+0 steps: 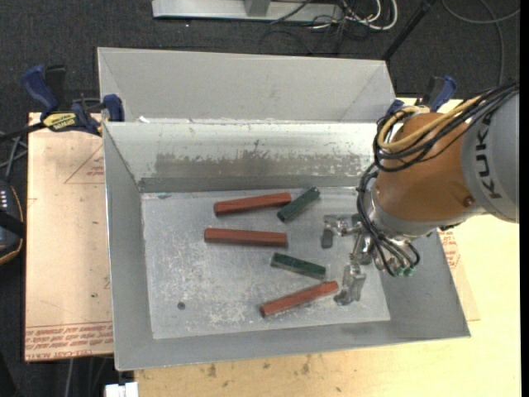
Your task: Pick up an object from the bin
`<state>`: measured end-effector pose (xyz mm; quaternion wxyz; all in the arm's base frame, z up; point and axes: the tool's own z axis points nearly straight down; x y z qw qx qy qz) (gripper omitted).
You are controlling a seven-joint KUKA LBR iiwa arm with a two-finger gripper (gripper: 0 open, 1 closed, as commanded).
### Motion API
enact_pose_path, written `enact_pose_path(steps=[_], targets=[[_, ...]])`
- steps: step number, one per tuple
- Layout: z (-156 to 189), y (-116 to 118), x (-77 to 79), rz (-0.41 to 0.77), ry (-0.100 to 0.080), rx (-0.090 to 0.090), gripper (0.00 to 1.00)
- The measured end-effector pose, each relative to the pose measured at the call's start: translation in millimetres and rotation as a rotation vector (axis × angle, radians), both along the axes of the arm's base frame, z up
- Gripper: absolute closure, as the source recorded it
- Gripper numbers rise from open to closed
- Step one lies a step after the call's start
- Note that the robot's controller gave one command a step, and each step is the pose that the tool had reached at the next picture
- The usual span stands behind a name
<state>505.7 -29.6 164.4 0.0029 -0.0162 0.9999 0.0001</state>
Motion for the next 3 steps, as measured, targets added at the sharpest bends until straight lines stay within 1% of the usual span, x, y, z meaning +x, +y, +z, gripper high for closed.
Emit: enact_pose_path(steps=[1, 2, 3], targets=[[-9, 48, -4.1, 0.187, 0.006, 0.0, 0.0], [-17, 51, 5.4, 0.042, 0.004, 0.002, 0.0], [-64, 50, -6.7, 0.131, 0.004, 0.0, 0.0]])
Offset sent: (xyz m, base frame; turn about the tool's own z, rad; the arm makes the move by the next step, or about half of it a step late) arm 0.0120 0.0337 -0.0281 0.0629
